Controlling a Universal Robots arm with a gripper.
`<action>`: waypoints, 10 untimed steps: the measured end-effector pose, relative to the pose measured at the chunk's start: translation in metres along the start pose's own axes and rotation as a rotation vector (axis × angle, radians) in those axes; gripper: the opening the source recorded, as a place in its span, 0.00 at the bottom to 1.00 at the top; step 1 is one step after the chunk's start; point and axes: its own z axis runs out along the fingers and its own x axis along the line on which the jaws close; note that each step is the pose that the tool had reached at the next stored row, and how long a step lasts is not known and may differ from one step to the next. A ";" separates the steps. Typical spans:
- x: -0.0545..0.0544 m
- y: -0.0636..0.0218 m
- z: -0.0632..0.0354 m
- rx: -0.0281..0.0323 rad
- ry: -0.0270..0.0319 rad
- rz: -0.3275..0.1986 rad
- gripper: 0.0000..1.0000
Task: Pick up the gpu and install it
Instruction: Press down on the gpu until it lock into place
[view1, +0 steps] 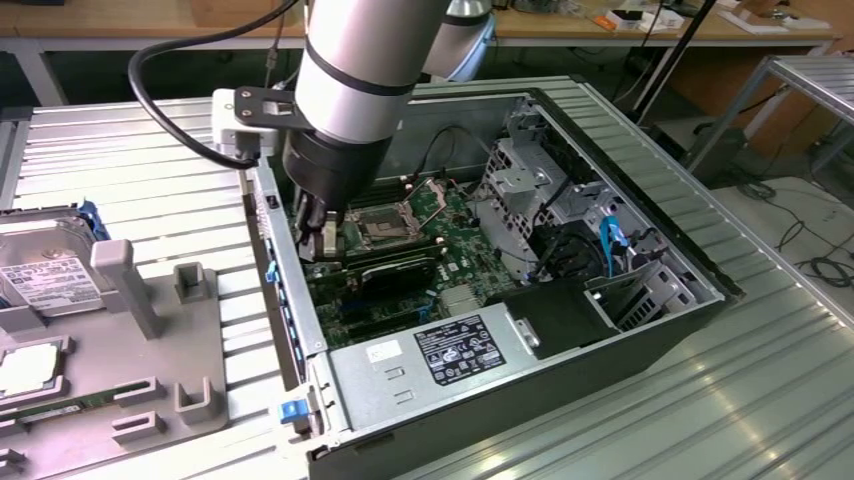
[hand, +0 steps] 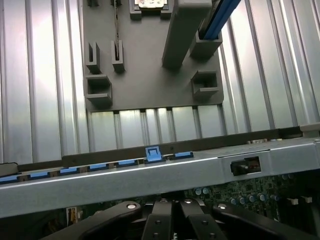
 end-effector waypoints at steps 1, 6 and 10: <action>0.000 0.0000 -0.0017 -0.0014 0.0031 0.001 0.11; 0.001 -0.0001 0.0002 0.0002 0.0000 0.000 0.11; 0.001 -0.0002 0.0005 0.0005 -0.0003 0.000 0.11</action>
